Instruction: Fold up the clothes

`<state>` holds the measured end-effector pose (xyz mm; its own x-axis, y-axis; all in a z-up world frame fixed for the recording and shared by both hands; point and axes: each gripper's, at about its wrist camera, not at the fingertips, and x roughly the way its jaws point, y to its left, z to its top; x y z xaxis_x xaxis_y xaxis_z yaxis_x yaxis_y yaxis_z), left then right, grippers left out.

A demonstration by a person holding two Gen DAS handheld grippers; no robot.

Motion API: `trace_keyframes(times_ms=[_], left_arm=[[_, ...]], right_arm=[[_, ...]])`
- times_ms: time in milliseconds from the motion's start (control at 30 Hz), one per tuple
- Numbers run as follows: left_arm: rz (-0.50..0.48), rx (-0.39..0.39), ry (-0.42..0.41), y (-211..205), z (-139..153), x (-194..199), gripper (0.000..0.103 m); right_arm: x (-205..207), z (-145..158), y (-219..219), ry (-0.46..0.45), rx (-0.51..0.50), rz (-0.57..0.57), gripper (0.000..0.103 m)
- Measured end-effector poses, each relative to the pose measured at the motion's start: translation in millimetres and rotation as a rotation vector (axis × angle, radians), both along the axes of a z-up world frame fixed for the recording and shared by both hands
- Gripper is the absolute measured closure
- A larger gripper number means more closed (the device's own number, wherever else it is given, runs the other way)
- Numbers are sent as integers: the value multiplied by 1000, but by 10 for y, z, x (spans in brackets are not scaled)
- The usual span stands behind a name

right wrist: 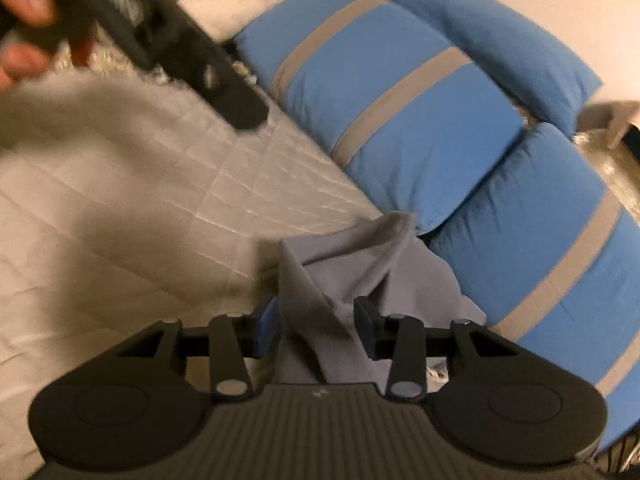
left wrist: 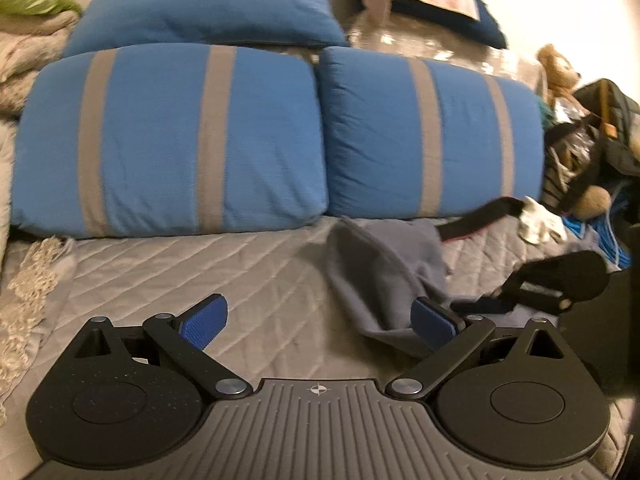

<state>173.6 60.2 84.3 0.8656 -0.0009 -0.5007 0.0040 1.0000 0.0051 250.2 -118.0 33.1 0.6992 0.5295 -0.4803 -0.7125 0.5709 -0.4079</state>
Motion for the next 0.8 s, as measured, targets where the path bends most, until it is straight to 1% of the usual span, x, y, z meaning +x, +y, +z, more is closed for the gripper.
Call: trace_keyframes(times_ms=[33, 67, 100, 200, 267, 300, 467, 500, 600, 700, 800], left_arm=[[8, -5, 2, 36, 10, 6, 2], [12, -7, 3, 61, 15, 6, 2], [15, -7, 1, 79, 17, 2, 2], [21, -7, 1, 107, 21, 6, 2], [23, -7, 4, 121, 22, 14, 2], [21, -9, 3, 118, 26, 15, 2], [5, -15, -1, 77, 39, 26, 2], [-3, -13, -1, 59, 26, 34, 2], [-15, -10, -2, 20, 22, 49, 2], [-17, -7, 0, 10, 12, 48, 2], [-19, -5, 2, 1, 1, 45, 2]], right_arm=[[53, 17, 38, -3, 4, -5, 89], [105, 34, 76, -6, 9, -9, 99], [158, 51, 114, -8, 13, -14, 103], [316, 103, 228, -17, 26, -28, 103], [444, 303, 145, -54, 91, -80, 103], [450, 384, 38, -83, 121, -116, 103], [788, 847, -343, -200, 222, -330, 103], [866, 899, -420, -222, 226, -377, 103], [971, 922, -591, -255, 186, -477, 103], [1072, 815, -708, -250, 152, -558, 103], [1141, 685, -896, -217, 113, -648, 103]])
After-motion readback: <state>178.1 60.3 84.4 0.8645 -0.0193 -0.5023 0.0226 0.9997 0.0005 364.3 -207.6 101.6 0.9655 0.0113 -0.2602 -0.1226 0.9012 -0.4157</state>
